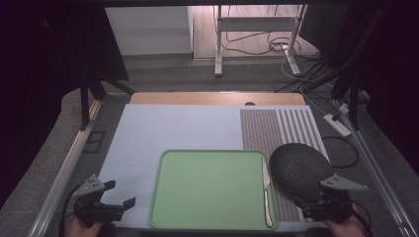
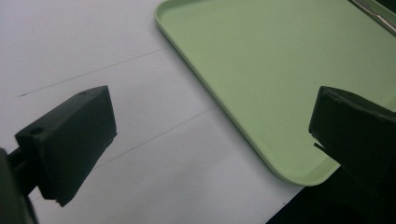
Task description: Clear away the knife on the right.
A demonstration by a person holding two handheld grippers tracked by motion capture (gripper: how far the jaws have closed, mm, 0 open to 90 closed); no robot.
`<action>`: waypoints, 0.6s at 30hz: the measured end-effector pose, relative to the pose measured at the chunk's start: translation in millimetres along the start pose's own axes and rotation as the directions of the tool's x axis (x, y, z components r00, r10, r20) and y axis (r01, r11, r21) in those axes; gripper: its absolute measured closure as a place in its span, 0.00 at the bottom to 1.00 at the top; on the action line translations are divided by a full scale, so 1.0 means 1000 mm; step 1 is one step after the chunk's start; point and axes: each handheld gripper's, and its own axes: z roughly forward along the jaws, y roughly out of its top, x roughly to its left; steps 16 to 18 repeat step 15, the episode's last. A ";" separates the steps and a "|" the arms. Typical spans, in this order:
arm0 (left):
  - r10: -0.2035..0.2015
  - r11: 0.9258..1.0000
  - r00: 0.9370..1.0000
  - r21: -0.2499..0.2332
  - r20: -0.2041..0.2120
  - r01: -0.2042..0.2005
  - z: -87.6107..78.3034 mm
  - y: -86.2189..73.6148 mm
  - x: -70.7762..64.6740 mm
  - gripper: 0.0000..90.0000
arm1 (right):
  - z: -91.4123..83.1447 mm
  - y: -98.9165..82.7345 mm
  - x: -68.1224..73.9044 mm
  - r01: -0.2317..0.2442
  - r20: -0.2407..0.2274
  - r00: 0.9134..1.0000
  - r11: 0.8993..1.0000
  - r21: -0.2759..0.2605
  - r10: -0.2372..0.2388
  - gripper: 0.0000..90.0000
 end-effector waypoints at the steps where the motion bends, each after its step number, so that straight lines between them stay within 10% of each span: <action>1: 0.000 1.000 1.000 0.000 0.000 0.000 0.000 0.000 0.000 0.01 | -0.001 -0.001 0.000 0.000 0.003 1.000 1.000 0.002 0.000 0.00; 18: 0.001 1.000 1.000 0.002 0.002 -0.001 0.001 0.001 0.000 0.01 | -0.009 -0.008 -0.003 -0.009 0.031 0.999 0.999 0.031 0.008 0.00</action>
